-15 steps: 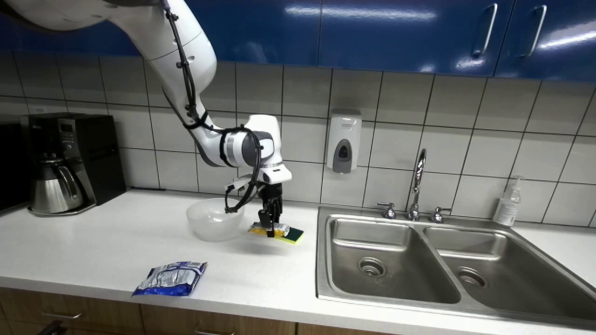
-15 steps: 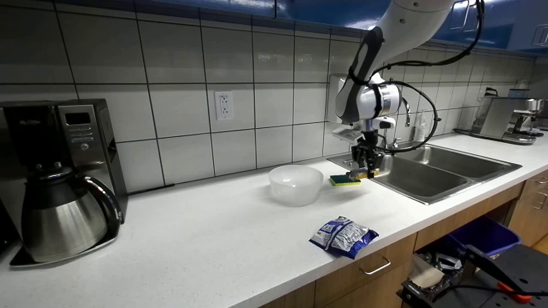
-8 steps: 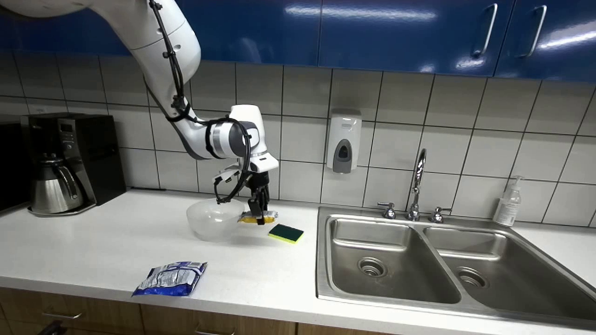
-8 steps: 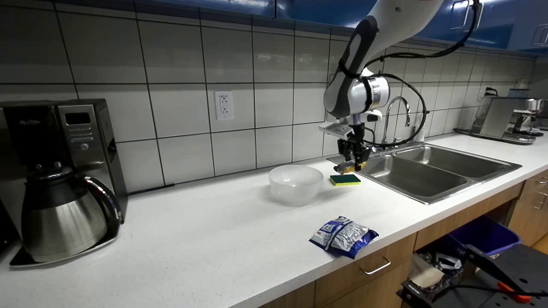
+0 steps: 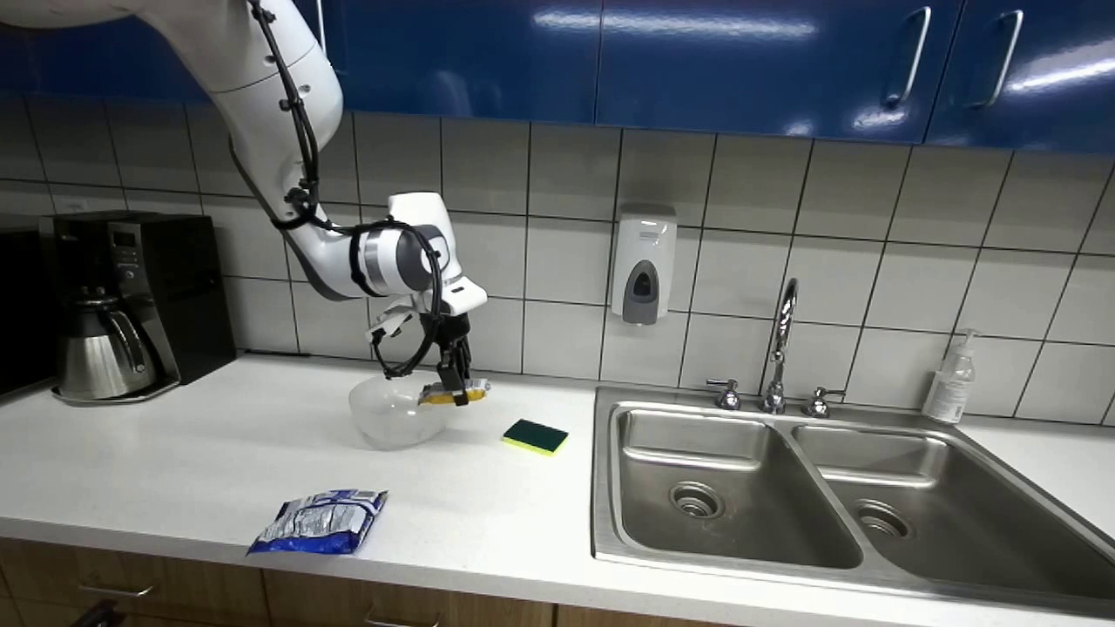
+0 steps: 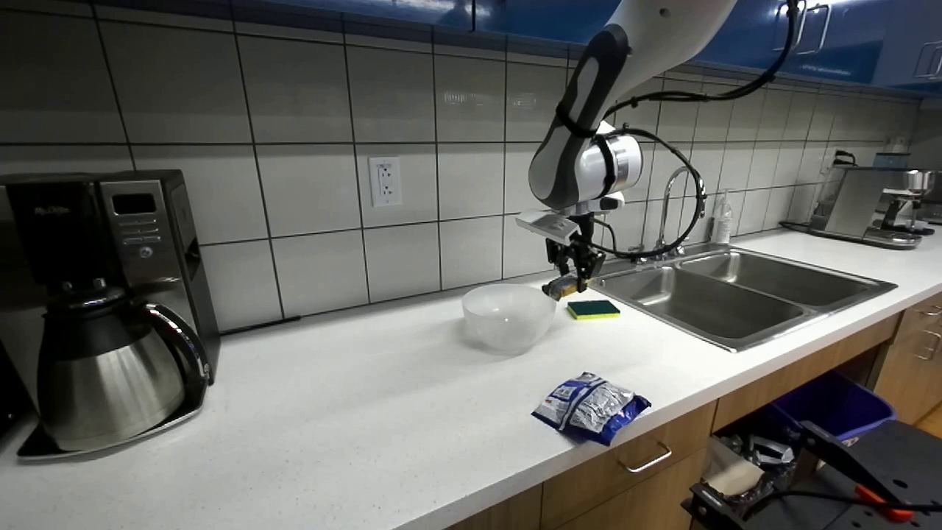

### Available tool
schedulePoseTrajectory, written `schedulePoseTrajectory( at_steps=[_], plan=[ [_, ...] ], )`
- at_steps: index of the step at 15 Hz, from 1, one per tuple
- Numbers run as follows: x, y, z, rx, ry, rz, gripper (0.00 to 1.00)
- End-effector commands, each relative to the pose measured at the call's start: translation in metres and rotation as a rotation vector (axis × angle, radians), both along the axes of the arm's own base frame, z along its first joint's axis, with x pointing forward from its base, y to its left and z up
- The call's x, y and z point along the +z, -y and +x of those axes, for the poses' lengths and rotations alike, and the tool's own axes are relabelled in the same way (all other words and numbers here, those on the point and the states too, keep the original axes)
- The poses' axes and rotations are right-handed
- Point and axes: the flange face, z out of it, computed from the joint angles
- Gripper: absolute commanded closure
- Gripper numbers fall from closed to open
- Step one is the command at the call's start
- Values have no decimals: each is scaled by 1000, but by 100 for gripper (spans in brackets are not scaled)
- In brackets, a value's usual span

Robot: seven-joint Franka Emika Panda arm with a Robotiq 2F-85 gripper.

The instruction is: Put the orange packet in the bowl

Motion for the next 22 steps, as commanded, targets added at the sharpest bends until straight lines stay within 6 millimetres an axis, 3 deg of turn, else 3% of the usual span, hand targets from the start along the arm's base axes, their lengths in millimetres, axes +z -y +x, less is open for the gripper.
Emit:
schedulePoseTrajectory(
  at_steps=[1, 10, 17, 18, 19, 22],
  plan=[
    [10, -22, 3, 85, 31, -2, 81],
    [-1, -82, 15, 224, 36, 6, 81],
    [-30, -88, 25, 264, 43, -15, 81],
    [-32, -88, 26, 268, 44, -15, 31],
    [-34, -87, 26, 271, 44, -16, 30],
    [-30, -83, 25, 269, 49, -25, 8]
  ],
)
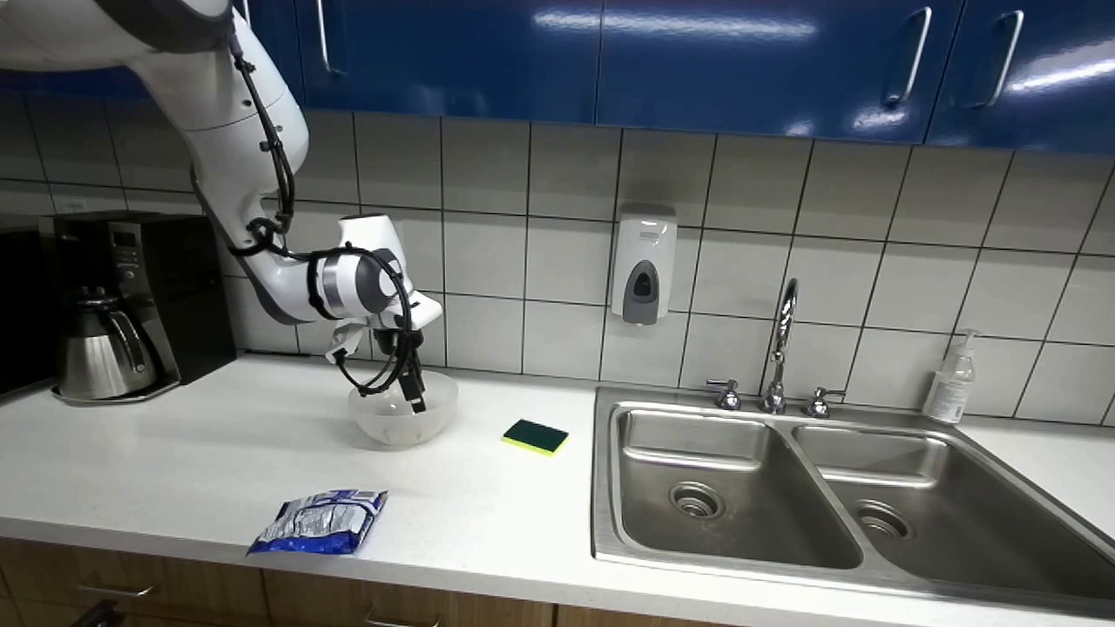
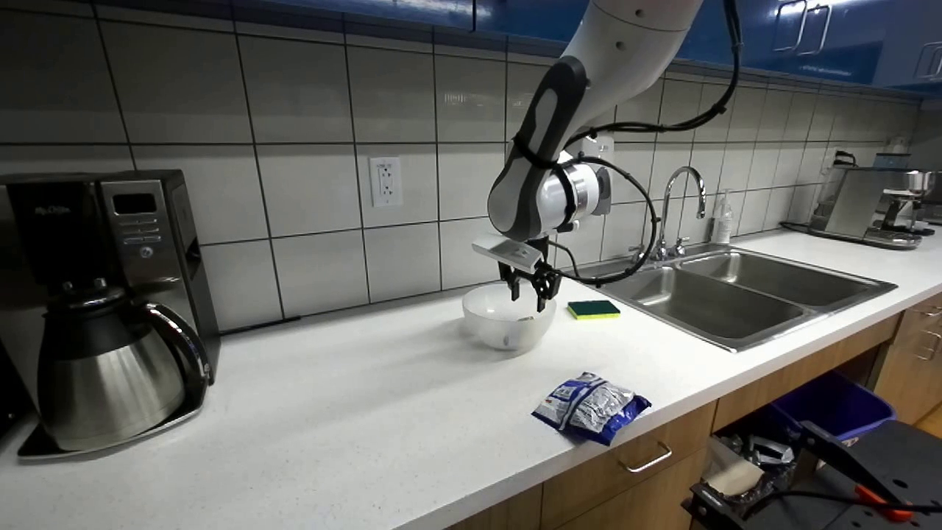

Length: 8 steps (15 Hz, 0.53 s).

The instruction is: Put the orange packet in the bowl

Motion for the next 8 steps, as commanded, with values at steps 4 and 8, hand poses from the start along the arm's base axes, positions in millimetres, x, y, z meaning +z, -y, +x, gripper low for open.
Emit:
schedulePoseTrajectory(
  at_steps=[4, 8],
  plan=[
    [23, 18, -2, 5, 18, -23, 0],
    [46, 31, -16, 9, 36, -27, 0]
  ],
)
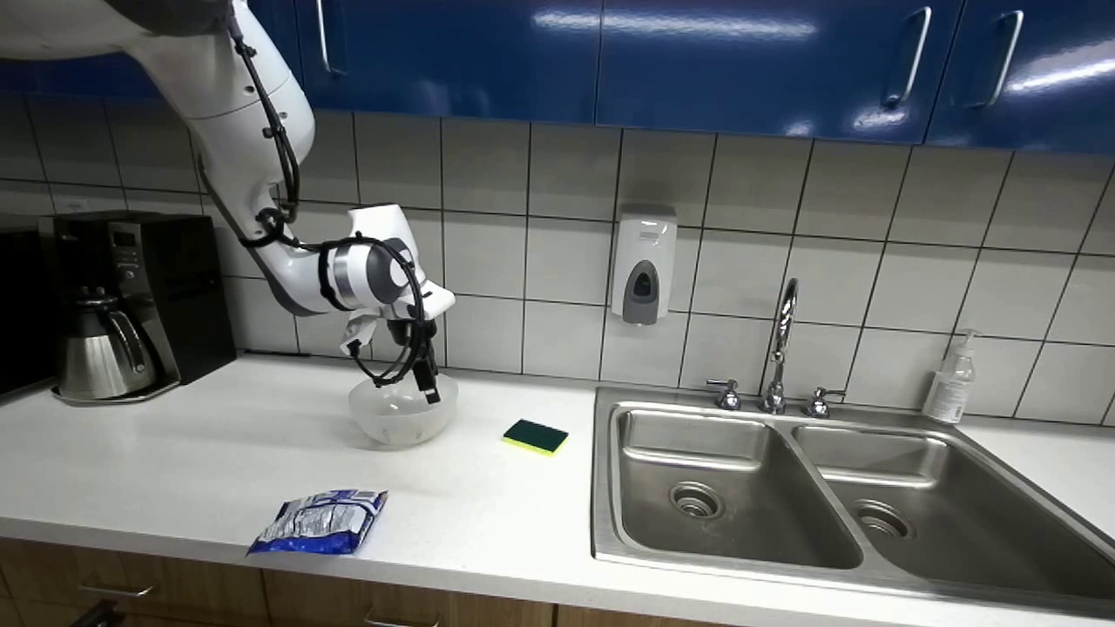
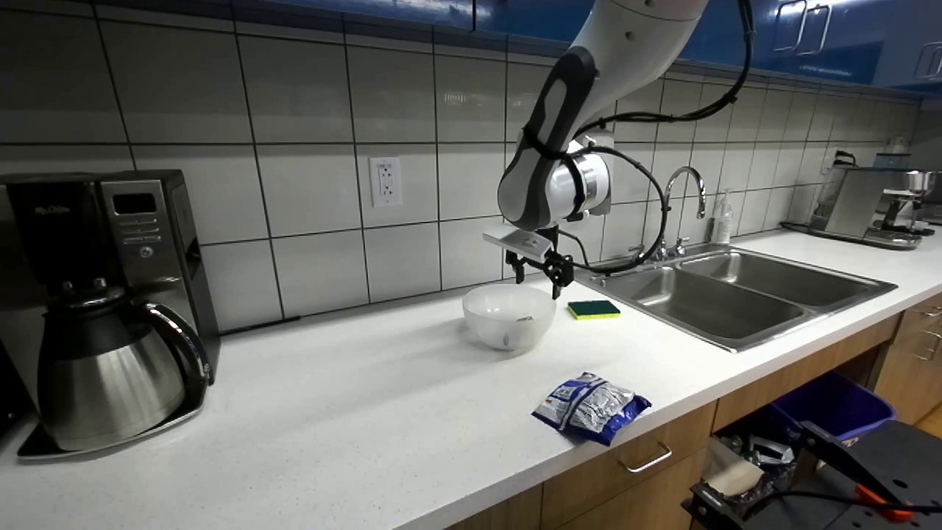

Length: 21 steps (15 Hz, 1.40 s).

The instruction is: Put the orange packet in the bowl

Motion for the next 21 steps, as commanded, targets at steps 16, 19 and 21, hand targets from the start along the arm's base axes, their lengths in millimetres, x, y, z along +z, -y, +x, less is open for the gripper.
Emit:
schedulePoseTrajectory(
  at_steps=[16, 19, 21],
  plan=[
    [36, 27, -191, 213, -133, -16, 0],
    [32, 20, -227, 296, -175, -24, 0],
    [32, 17, -248, 341, -195, -28, 0]
  ],
)
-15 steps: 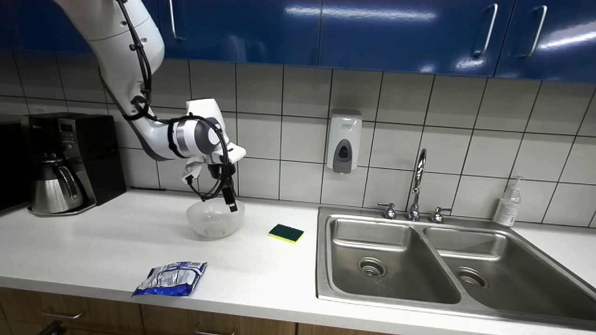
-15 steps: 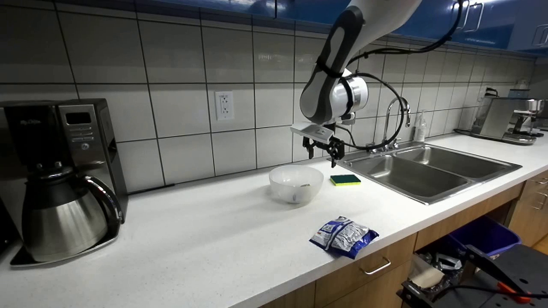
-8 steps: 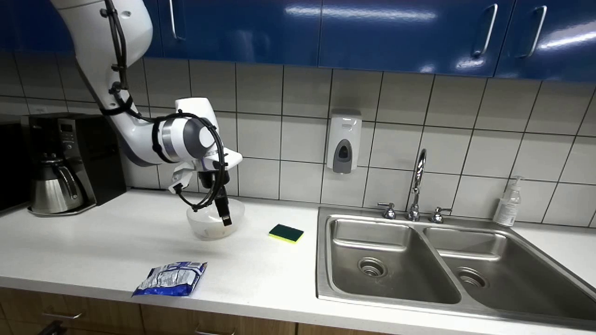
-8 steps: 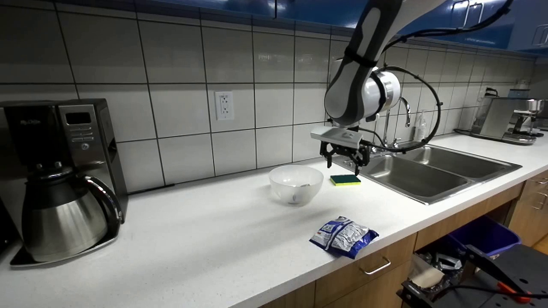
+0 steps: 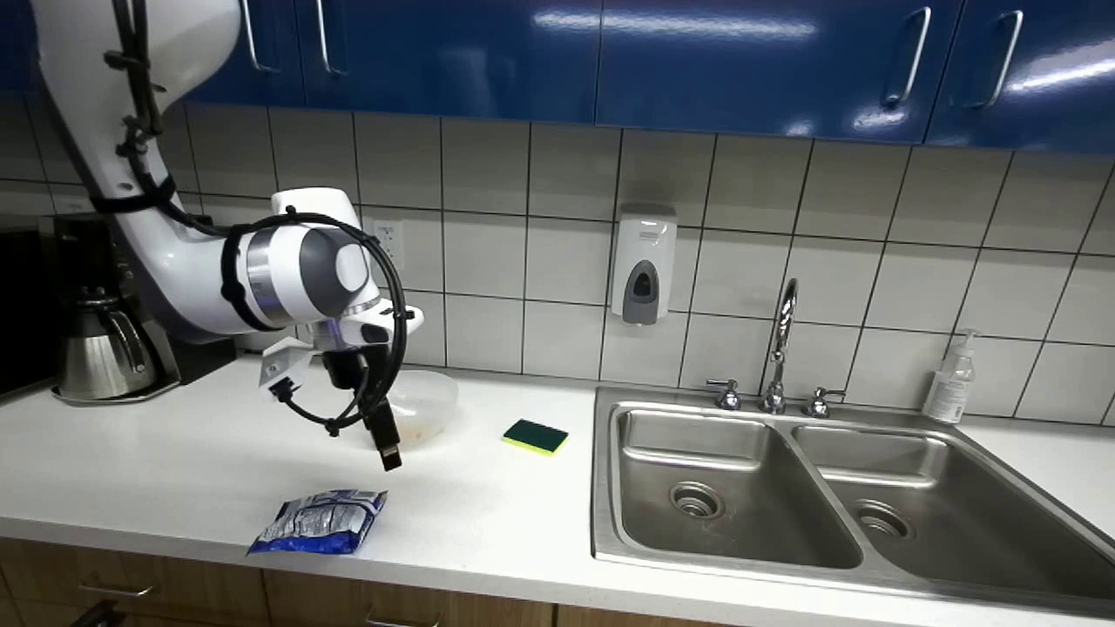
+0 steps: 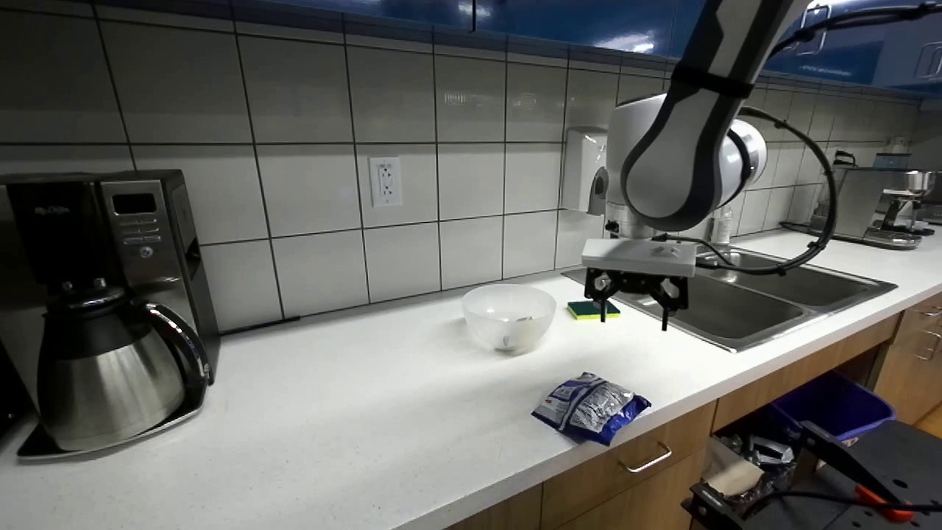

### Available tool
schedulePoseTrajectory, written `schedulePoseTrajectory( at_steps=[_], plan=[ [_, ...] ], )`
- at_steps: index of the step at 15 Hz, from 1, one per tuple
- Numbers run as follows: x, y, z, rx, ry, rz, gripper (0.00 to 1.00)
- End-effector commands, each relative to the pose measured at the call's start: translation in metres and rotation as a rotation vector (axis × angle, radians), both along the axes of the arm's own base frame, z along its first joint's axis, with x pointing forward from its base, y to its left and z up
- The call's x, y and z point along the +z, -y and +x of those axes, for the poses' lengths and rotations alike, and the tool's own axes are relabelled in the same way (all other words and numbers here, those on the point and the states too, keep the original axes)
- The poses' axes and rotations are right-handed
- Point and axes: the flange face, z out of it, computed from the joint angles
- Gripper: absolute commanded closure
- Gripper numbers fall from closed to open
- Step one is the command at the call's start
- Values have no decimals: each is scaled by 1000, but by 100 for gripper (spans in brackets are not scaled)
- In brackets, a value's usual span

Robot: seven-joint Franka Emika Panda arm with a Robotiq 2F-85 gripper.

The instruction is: Put the orange packet in the bowl

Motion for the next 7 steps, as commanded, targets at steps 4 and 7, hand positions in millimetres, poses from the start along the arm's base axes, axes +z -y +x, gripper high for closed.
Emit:
schedulePoseTrajectory(
  at_steps=[4, 7],
  plan=[
    [13, -7, -63, 120, -38, 14, 0],
    [4, -7, -57, 95, -45, 15, 0]
  ],
)
